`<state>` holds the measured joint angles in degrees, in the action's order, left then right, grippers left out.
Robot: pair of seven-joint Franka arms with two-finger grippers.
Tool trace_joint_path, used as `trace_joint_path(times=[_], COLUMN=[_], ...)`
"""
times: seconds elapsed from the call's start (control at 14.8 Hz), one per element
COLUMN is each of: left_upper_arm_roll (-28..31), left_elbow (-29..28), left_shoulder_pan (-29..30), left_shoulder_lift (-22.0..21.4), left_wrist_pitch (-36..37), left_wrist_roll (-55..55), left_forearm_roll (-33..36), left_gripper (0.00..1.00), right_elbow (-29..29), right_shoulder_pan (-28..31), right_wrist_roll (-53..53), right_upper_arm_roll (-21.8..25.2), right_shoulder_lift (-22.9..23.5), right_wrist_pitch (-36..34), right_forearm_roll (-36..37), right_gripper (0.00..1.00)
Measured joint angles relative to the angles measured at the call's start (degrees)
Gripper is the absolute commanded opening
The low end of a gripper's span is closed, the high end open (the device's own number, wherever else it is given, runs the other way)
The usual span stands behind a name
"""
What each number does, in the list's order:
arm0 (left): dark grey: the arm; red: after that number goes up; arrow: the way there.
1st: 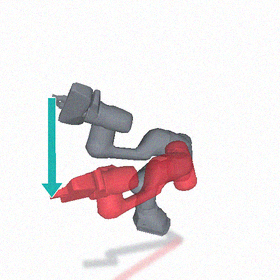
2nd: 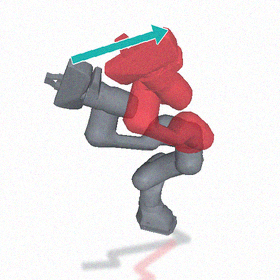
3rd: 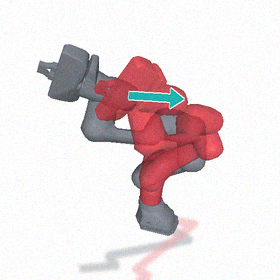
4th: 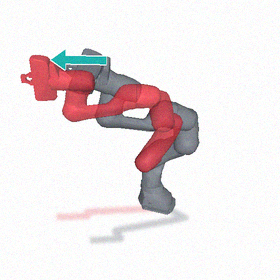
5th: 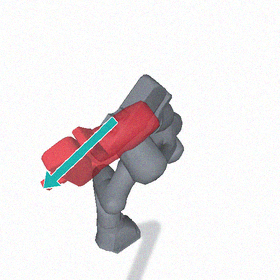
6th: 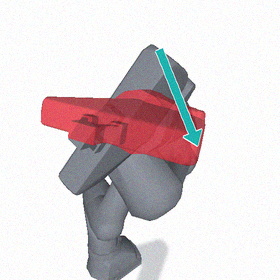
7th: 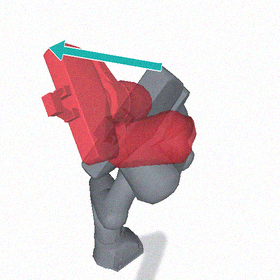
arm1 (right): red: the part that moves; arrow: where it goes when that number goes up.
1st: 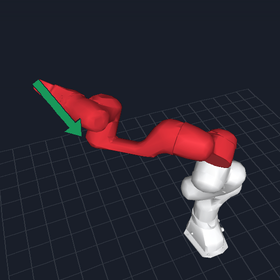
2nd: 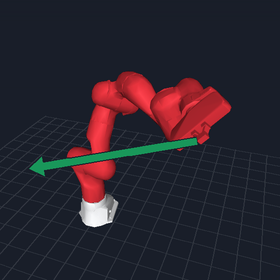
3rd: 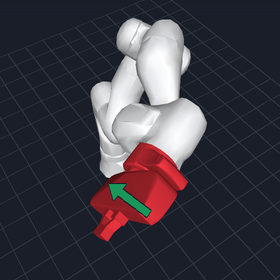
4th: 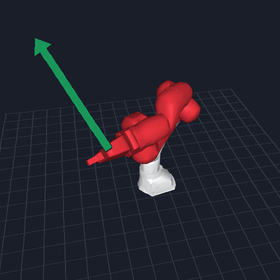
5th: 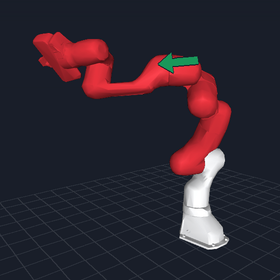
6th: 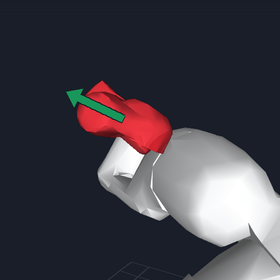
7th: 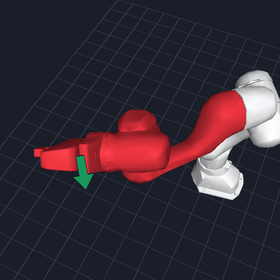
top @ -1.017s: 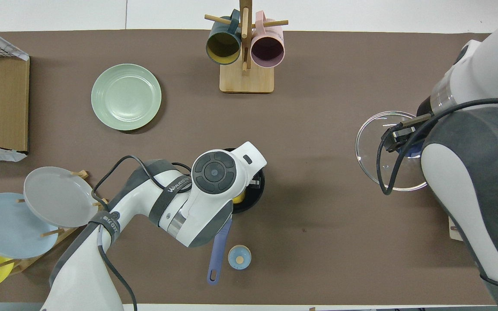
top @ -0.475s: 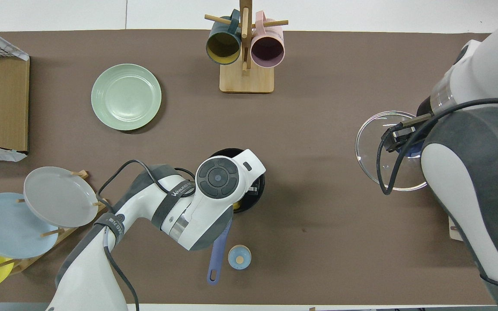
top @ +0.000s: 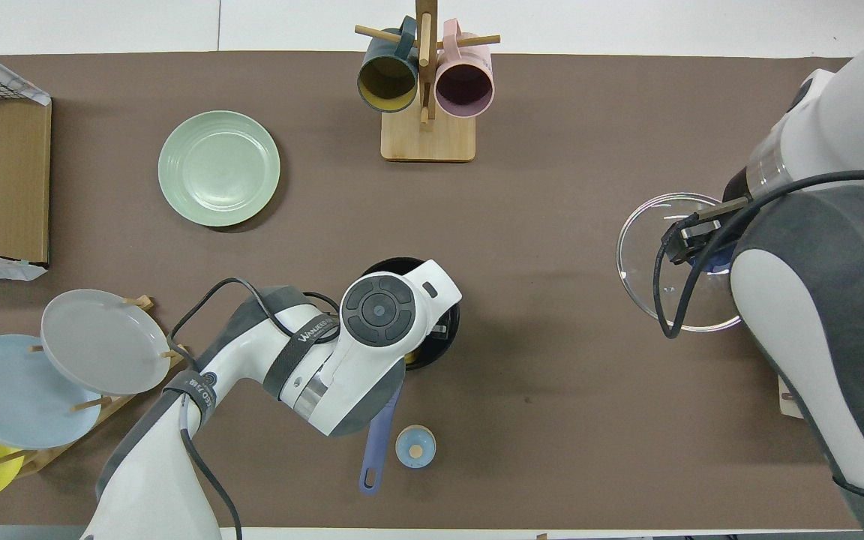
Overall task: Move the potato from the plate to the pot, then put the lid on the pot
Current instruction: 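Lower the potato into the black pot and open the left gripper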
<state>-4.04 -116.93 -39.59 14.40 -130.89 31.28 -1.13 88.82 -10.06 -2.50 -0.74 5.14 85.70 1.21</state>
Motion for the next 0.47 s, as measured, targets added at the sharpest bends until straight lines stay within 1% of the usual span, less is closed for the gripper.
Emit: trace_joint_path(times=[0.14,0.2,0.34,0.47], left_upper_arm_roll=[0.19,0.44,1.04,1.28], left_elbow=[0.65,1.63,5.56,11.52], left_shoulder_pan=[0.02,0.12,1.37,4.88], left_shoulder_lift=[-0.58,-1.13,-2.88,-5.06], left_wrist_pitch=[0.49,1.88,7.80,15.74], left_wrist_roll=[-0.02,-0.15,-1.15,-3.78], left_forearm_roll=[0.00,0.01,0.03,0.04], left_gripper=[1.00,1.00,1.00,1.00], right_elbow=[0.00,0.00,0.00,0.00], right_shoulder_pan=[0.00,-0.01,-0.02,-0.03], right_wrist_roll=[0.00,0.00,0.00,0.00], right_upper_arm_roll=[0.00,0.00,-0.01,-0.01], right_shoulder_lift=[0.00,0.00,0.00,0.00], right_wrist_pitch=[0.00,0.00,0.00,0.00], right_forearm_roll=[0.00,0.00,0.00,0.00], right_gripper=[0.00,0.00,0.00,0.00])
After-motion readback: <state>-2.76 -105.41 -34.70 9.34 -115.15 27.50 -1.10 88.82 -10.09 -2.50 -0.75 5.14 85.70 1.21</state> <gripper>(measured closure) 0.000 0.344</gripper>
